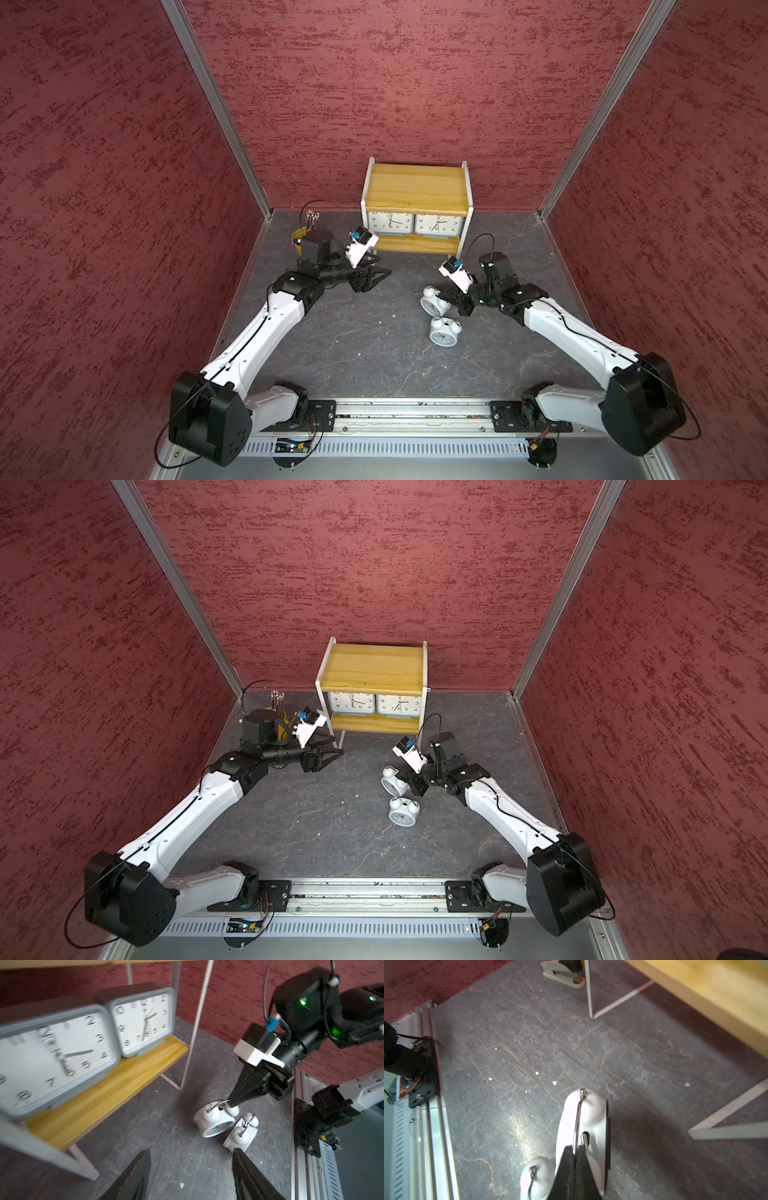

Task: Place the alarm clocks on the shelf by style
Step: Pick up the alarm from the center of the board.

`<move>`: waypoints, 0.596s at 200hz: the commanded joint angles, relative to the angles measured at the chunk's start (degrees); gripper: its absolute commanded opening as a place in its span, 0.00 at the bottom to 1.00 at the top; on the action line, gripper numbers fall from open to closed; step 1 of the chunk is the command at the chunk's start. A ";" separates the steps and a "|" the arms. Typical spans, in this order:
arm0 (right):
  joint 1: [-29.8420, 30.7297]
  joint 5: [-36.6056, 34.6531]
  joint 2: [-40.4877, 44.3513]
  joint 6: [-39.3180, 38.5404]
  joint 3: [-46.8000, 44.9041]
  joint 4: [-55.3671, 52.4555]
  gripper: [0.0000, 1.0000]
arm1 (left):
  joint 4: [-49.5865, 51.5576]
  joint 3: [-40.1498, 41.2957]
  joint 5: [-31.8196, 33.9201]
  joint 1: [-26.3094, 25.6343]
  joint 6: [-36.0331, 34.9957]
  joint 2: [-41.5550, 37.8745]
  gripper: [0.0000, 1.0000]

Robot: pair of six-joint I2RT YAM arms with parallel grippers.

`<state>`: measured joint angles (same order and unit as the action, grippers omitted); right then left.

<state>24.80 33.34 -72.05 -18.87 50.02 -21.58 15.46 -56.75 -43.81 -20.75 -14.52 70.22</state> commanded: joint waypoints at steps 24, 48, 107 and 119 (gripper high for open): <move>1.81 10.66 1.24 -3.53 7.29 -3.40 0.00 | 1.45 -6.28 -5.42 -7.09 -11.54 6.29 0.52; 2.53 13.66 0.78 -3.39 9.27 -3.47 0.00 | 4.50 -9.37 -5.48 -9.01 -15.81 9.55 0.45; 3.60 15.26 0.16 -3.37 11.54 -3.40 0.00 | 9.45 -12.06 -9.22 -9.83 -20.62 11.80 0.35; 3.70 15.17 0.11 -3.41 11.76 -3.44 0.00 | 10.45 -12.15 -9.91 -9.91 -21.56 11.84 0.35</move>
<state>27.90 46.00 -72.12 -21.52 58.89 -26.06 22.31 -67.29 -50.52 -30.15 -31.97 81.71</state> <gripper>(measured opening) 0.049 0.347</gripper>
